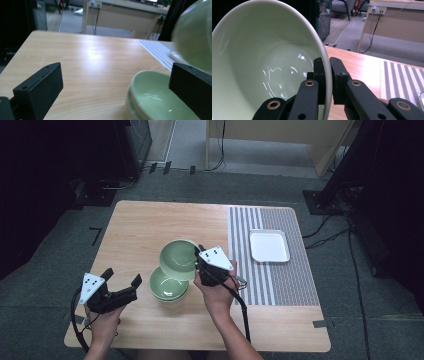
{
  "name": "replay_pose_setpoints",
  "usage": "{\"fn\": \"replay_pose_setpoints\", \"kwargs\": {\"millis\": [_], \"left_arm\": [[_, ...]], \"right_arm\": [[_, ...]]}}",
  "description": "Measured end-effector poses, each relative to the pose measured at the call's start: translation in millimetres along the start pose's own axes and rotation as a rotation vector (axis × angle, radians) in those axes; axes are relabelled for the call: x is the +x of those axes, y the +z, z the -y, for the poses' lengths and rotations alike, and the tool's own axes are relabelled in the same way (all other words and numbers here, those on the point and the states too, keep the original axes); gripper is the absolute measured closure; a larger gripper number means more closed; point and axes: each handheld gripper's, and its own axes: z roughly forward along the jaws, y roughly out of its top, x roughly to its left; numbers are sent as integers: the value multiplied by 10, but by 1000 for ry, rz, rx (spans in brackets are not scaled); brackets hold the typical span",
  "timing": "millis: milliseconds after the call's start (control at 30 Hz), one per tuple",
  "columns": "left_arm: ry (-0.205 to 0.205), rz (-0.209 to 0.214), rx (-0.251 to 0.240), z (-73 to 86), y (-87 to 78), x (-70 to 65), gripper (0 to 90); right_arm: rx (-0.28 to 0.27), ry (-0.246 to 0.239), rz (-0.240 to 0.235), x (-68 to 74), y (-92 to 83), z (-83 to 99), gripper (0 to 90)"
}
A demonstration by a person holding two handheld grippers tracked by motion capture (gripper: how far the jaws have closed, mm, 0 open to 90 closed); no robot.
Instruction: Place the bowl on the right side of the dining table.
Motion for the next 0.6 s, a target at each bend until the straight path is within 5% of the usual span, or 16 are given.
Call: {"fn": "replay_pose_setpoints", "kwargs": {"millis": [300,433,600], "left_arm": [[-15,-147,103,226,142,365,0],[2,-213,200,358,251,478,0],[28,-233,316,519,390,500,0]], "right_arm": [[0,35,31,-225,-48,-25,851],[7,50,49,-334,-73,-15,850],[9,57,73,-485,-106,-6,850]]}}
